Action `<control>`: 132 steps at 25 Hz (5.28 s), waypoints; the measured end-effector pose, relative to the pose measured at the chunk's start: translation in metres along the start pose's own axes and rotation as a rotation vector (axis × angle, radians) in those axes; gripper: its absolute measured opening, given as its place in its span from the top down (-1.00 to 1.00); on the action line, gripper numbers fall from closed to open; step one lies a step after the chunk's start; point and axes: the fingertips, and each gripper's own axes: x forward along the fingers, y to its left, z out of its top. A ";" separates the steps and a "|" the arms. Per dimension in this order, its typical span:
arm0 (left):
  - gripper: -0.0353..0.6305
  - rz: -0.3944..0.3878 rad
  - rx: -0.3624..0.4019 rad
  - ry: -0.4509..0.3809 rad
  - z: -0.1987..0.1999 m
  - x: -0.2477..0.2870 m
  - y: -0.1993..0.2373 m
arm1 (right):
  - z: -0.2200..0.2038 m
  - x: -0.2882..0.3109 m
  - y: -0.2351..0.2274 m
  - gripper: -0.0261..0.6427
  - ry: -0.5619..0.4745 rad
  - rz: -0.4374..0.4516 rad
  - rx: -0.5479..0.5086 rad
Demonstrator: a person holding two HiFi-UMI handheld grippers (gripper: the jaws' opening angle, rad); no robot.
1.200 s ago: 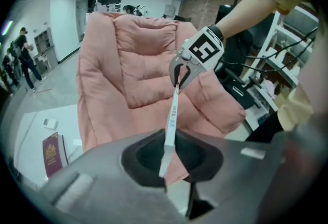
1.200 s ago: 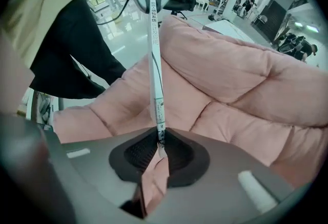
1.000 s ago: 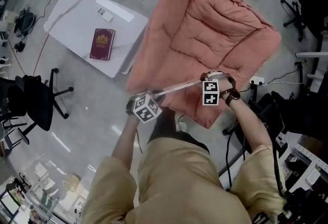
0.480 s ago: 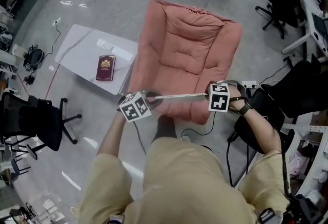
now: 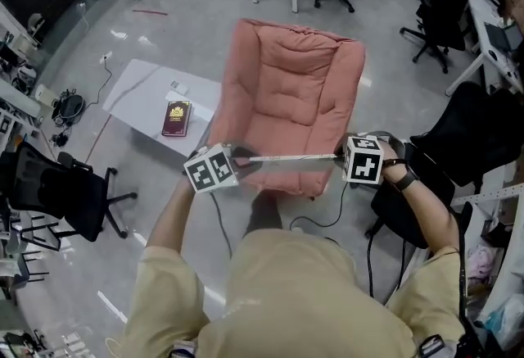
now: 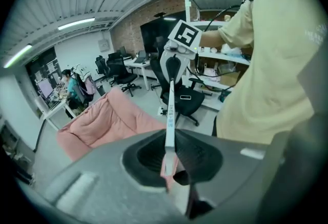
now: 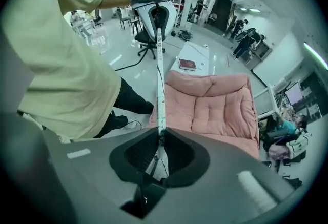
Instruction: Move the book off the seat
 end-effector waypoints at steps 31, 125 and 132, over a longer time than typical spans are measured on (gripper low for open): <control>0.76 0.452 -0.565 -0.024 -0.277 -0.277 -0.218 | 0.412 0.074 0.140 0.79 0.013 0.204 -0.738; 0.75 -0.037 0.006 0.062 -0.752 -0.141 0.580 | 0.595 0.556 -0.489 0.77 0.130 -0.147 0.229; 0.75 0.044 0.046 0.055 -0.779 -0.125 0.553 | 0.597 0.574 -0.467 0.76 0.128 -0.203 0.225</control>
